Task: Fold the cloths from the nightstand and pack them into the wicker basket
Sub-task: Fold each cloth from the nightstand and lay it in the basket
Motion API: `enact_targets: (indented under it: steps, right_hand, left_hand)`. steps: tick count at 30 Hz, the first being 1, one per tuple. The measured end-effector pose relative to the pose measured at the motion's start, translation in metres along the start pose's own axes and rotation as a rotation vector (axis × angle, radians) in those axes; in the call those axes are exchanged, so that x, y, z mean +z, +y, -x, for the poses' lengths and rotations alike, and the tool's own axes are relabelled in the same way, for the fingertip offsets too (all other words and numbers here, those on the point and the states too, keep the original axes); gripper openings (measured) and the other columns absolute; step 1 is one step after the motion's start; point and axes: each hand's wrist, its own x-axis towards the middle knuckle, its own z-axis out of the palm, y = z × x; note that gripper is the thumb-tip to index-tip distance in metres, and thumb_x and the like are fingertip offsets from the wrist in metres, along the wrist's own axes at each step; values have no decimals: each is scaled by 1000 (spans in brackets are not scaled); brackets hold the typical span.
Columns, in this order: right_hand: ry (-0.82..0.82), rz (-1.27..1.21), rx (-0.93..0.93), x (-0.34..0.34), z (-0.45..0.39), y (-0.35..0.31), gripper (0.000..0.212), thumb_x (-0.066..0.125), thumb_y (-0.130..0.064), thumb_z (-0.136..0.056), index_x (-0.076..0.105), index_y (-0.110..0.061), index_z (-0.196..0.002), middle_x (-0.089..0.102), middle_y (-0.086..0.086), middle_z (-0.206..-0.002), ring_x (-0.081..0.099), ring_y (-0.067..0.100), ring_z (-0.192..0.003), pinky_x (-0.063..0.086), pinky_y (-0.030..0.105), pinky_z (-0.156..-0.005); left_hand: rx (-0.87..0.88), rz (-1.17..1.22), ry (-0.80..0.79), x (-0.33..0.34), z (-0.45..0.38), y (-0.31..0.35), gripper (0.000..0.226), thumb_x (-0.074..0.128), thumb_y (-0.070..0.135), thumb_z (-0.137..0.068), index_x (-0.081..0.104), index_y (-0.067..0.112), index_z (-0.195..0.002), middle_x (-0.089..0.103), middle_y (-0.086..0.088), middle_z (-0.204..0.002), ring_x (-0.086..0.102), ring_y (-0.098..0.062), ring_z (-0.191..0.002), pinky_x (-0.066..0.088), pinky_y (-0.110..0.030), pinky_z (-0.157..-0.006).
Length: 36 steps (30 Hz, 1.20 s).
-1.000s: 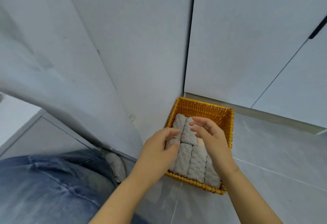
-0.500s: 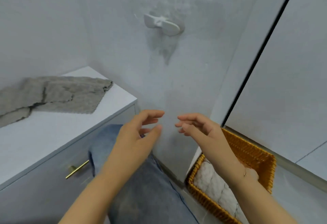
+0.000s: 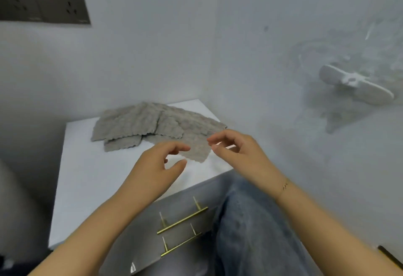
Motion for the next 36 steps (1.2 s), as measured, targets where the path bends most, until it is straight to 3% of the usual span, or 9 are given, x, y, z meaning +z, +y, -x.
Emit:
enact_targets:
  steps: [5, 10, 13, 17, 22, 27, 30, 33, 36]
  right_hand:
    - [-95, 245, -36, 26, -64, 21, 17, 61, -16, -90, 69, -23, -104, 62, -17, -101, 56, 1, -90, 45, 16, -81]
    - [-335, 668, -188, 54, -102, 45, 40, 58, -31, -94, 54, -26, -133, 48, -5, -138, 40, 13, -127, 31, 26, -106]
    - [-352, 827, -181, 68, -119, 61, 55, 44, -52, -98, 32, -34, -149, 21, -5, -160, 18, 17, -145, 14, 37, -120]
    - [-406, 728, -26, 68, -139, 77, 56, 20, -57, -100, 19, -39, -153, 9, -12, -162, 4, 12, -150, 1, 47, -122]
    - [-383, 629, 19, 64, -166, 87, 66, 10, -63, -93, 12, -38, -154, 14, -10, -162, 7, 16, -150, 1, 48, -121]
    - [-337, 682, 82, 65, -194, 99, 61, 11, -59, -99, 17, -34, -154, 10, -8, -163, 5, 17, -150, -1, 47, -121]
    - [-304, 649, 76, 68, -200, 98, 72, 8, -69, -93, 40, -30, -144, 35, -2, -155, 27, 23, -144, 17, 52, -117]
    - [-185, 533, -114, 68, -185, 70, 67, 24, -72, -90, 59, -24, -122, 61, -3, -122, 52, 19, -119, 40, 41, -101]
    - [-440, 287, -230, 71, -154, 32, 57, 54, -61, -83, 47, -38, -135, 46, -30, -128, 40, -8, -123, 32, 12, -99]
  left_hand:
    - [11, -256, 12, -17, -29, -43, 25, 59, 29, -94, 59, 36, -118, 52, 26, -120, 45, 4, -113, 32, -15, -93]
    - [25, -491, 104, -43, -65, -85, 36, 63, 26, -92, 58, 23, -128, 51, 7, -137, 41, -16, -130, 34, -28, -105]
    - [-35, -475, 178, -52, -84, -107, 44, 64, 30, -91, 55, 22, -133, 47, 2, -144, 39, -22, -134, 34, -39, -110]
    - [-109, -432, 142, -51, -98, -129, 35, 63, 26, -93, 61, 24, -128, 58, 6, -117, 47, -16, -114, 36, -25, -88]
    - [-119, -394, 131, -66, -88, -133, 18, 70, 17, -87, 74, 26, -103, 60, 13, -88, 53, -4, -80, 35, -11, -69]
    - [-174, -324, 25, -86, -55, -121, 39, 76, 19, -82, 61, 54, -88, 64, 16, -87, 55, -3, -87, 42, -12, -72]
    - [-197, -288, 7, -92, -36, -109, 36, 75, 21, -82, 64, 54, -88, 60, 26, -103, 57, -6, -91, 44, -18, -78]
    - [-225, -277, 26, -94, -22, -103, 21, 73, 29, -83, 70, 48, -92, 64, 25, -98, 59, -4, -86, 44, -16, -74]
    - [-235, -260, 87, -96, -18, -95, 7, 68, 40, -84, 72, 39, -90, 68, 23, -91, 60, -2, -85, 46, -17, -72]
